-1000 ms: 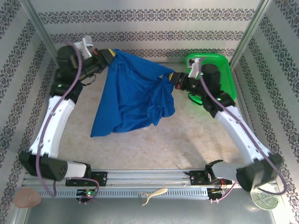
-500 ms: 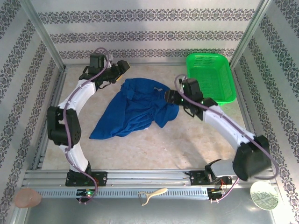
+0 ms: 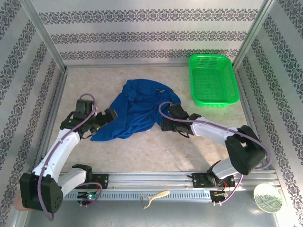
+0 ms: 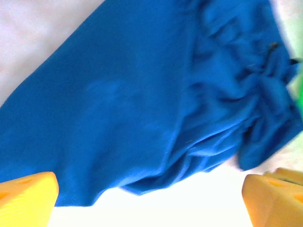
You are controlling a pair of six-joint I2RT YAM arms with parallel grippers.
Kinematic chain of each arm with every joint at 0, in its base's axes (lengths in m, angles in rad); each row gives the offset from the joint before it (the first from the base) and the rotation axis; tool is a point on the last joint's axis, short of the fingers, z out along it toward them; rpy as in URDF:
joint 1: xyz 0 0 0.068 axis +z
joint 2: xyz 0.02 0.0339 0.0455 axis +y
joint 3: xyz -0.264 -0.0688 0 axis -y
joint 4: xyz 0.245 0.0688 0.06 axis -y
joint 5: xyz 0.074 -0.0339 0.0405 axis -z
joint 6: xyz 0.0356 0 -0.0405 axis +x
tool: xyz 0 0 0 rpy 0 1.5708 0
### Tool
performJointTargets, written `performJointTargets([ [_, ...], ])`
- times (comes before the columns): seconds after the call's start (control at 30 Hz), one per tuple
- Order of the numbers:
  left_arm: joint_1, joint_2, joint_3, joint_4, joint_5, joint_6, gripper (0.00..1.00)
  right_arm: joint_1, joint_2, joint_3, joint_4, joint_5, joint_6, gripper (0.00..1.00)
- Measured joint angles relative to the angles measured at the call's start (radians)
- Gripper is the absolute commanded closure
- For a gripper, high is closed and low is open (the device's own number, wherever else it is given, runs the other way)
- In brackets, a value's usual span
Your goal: Fold the inside-out t-shirt
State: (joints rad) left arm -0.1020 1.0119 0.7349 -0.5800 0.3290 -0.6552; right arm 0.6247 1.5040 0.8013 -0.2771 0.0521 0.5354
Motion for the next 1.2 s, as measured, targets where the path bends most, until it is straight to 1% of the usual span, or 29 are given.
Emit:
performJointTargets([
  [0.1, 0.007, -0.031, -0.075, -0.034, -0.033, -0.013, 0.01, 0.000, 0.079, 0.039, 0.033, -0.012, 0.004, 0.26],
  [0.17, 0.007, -0.040, -0.115, -0.045, -0.050, -0.026, 0.01, -0.002, 0.121, 0.061, 0.056, -0.019, 0.008, 0.33],
  [0.2, 0.007, -0.042, -0.129, -0.045, -0.055, -0.030, 0.01, -0.005, 0.133, 0.068, 0.064, -0.023, 0.011, 0.39],
  [0.27, 0.010, -0.041, -0.161, -0.043, -0.065, -0.036, 0.01, -0.014, 0.151, 0.077, 0.082, -0.032, 0.011, 0.61],
  [0.3, 0.011, -0.039, -0.172, -0.040, -0.068, -0.039, 0.01, -0.021, 0.154, 0.077, 0.088, -0.036, 0.014, 0.70],
  [0.37, 0.013, -0.013, -0.194, -0.023, -0.072, -0.047, 0.01, -0.040, 0.153, 0.080, 0.092, -0.047, 0.014, 0.93],
  [0.4, 0.013, 0.009, -0.202, -0.007, -0.072, -0.051, 0.00, -0.052, 0.150, 0.083, 0.095, -0.054, 0.014, 1.00],
  [0.43, 0.013, 0.036, -0.207, 0.009, -0.072, -0.055, 0.02, -0.065, 0.143, 0.086, 0.094, -0.062, 0.014, 1.00],
  [0.47, 0.013, 0.064, -0.212, 0.029, -0.071, -0.060, 0.07, -0.078, 0.130, 0.089, 0.090, -0.069, 0.012, 1.00],
  [0.5, 0.013, 0.087, -0.214, 0.046, -0.068, -0.062, 0.18, -0.091, 0.112, 0.094, 0.082, -0.077, 0.010, 1.00],
  [0.53, 0.013, 0.117, -0.214, 0.070, -0.064, -0.065, 0.34, -0.104, 0.090, 0.102, 0.071, -0.087, 0.007, 1.00],
  [0.57, 0.013, 0.143, -0.214, 0.096, -0.057, -0.065, 0.54, -0.121, 0.060, 0.114, 0.060, -0.098, 0.006, 1.00],
  [0.6, 0.013, 0.159, -0.211, 0.116, -0.049, -0.064, 0.71, -0.134, 0.034, 0.126, 0.050, -0.107, 0.003, 1.00],
  [0.63, 0.013, 0.178, -0.202, 0.136, -0.041, -0.063, 0.90, -0.153, -0.004, 0.148, 0.036, -0.122, -0.002, 1.00],
  [0.67, 0.013, 0.192, -0.187, 0.149, -0.035, -0.062, 1.00, -0.171, -0.039, 0.174, 0.024, -0.137, -0.005, 1.00],
  [0.73, 0.017, 0.217, -0.121, 0.149, -0.024, -0.050, 1.00, -0.207, -0.097, 0.229, 0.005, -0.170, -0.011, 1.00],
  [0.8, 0.026, 0.238, -0.005, 0.138, -0.020, -0.025, 1.00, -0.249, -0.150, 0.302, -0.016, -0.213, -0.012, 1.00],
  [0.97, 0.067, 0.247, 0.390, 0.117, -0.010, 0.026, 1.00, -0.363, -0.239, 0.509, -0.073, -0.319, -0.007, 1.00],
  [1.03, 0.081, 0.248, 0.519, 0.116, 0.003, 0.032, 1.00, -0.397, -0.263, 0.580, -0.091, -0.352, 0.001, 1.00],
  [1.07, 0.087, 0.248, 0.575, 0.115, 0.010, 0.032, 1.00, -0.412, -0.274, 0.615, -0.100, -0.367, 0.007, 1.00],
  [1.2, 0.112, 0.261, 0.709, 0.103, 0.041, 0.030, 1.00, -0.455, -0.306, 0.712, -0.123, -0.414, 0.019, 1.00],
])
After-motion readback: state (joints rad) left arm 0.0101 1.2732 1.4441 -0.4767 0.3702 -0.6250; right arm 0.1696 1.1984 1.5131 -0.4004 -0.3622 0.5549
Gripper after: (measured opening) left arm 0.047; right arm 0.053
